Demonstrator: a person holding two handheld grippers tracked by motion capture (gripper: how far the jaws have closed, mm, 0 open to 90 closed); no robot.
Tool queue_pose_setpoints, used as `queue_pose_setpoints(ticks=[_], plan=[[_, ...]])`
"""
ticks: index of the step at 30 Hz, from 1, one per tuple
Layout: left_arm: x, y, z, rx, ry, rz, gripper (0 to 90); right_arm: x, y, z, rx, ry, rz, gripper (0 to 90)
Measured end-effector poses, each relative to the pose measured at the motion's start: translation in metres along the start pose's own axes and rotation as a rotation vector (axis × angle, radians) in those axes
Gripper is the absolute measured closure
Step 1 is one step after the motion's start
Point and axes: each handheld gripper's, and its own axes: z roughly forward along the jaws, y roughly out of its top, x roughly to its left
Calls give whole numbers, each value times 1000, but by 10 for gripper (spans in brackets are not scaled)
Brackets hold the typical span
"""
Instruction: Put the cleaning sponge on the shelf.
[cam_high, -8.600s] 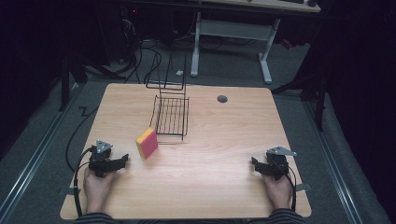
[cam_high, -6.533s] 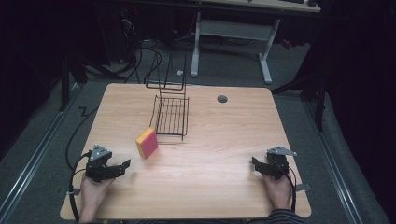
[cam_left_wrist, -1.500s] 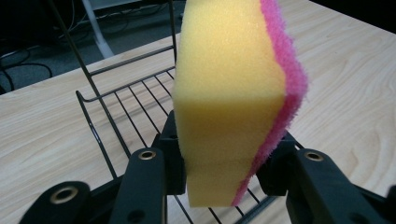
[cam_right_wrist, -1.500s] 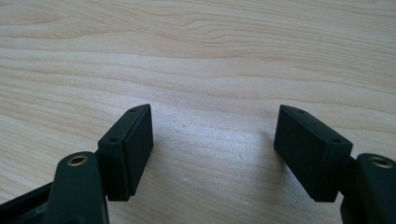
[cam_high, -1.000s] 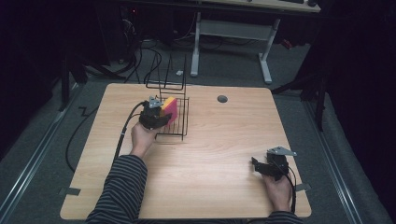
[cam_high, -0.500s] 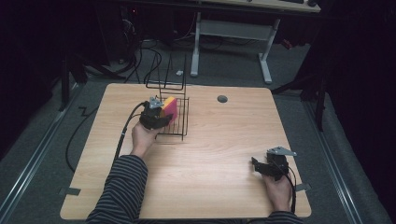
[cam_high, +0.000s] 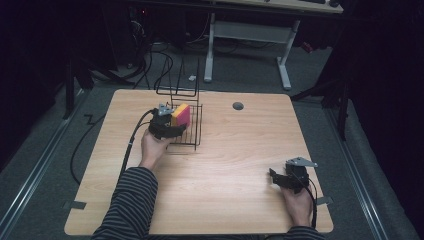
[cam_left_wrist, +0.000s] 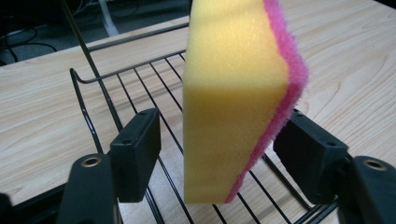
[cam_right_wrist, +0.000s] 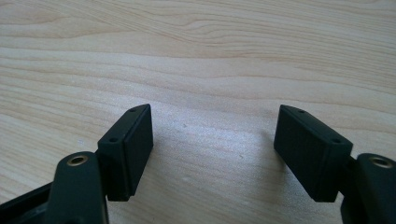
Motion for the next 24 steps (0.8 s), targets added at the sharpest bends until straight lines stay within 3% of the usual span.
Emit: queue_pose_setpoints(ticks=[11, 20, 24], plan=[[2, -2, -21, -26, -15, -7, 234, 0, 0, 0, 0, 0, 0, 285], [0, -2, -34, -17, -64, 7, 184, 0, 0, 0, 0, 0, 0, 285], [0, -2, -43, -40, -56, 4, 193, 0, 0, 0, 0, -1, -1, 285]])
